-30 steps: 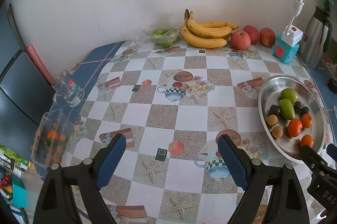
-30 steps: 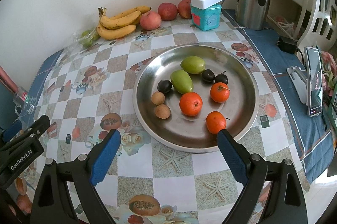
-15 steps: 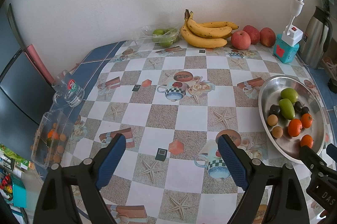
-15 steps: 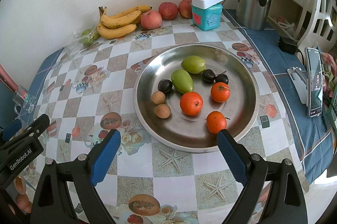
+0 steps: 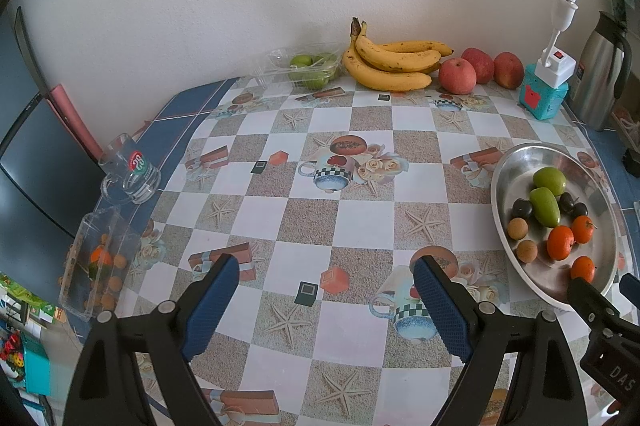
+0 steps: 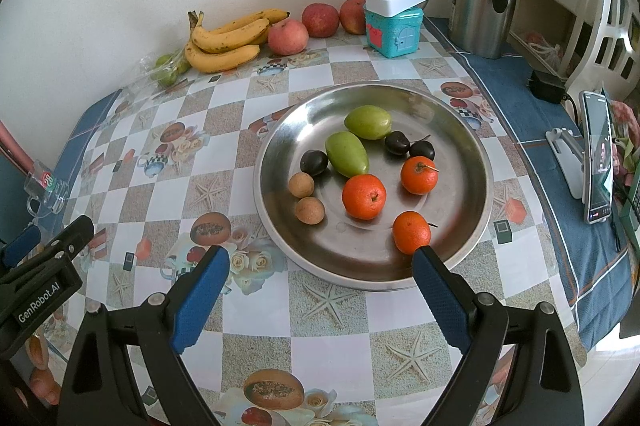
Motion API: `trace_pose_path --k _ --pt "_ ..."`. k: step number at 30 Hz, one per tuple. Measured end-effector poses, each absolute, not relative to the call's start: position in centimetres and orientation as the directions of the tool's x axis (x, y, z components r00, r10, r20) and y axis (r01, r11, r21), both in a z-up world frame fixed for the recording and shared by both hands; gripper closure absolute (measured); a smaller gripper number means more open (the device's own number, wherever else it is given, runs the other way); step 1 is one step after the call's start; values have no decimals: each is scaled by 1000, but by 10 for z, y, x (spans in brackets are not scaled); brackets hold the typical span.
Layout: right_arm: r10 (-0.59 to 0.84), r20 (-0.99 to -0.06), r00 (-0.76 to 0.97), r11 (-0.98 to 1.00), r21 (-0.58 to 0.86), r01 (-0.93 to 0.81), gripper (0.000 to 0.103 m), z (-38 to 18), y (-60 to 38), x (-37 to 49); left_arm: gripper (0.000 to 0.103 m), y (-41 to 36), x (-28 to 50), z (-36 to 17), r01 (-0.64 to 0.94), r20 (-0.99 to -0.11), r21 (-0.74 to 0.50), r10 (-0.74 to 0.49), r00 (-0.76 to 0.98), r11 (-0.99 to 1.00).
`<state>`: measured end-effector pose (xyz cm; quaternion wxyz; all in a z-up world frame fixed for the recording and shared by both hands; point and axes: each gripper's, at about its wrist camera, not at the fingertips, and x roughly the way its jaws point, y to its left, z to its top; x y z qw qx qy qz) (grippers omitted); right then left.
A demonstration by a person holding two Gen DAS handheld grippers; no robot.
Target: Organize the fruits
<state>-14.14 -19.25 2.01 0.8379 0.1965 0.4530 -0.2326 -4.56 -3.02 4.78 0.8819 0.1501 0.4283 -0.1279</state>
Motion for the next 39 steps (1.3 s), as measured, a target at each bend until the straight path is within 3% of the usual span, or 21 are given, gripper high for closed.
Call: trace_pose_path --k 39 --pt "-212 -852 479 816 116 567 10 19 -191 -141 12 -25 -46 52 344 -778 140 -111 618 929"
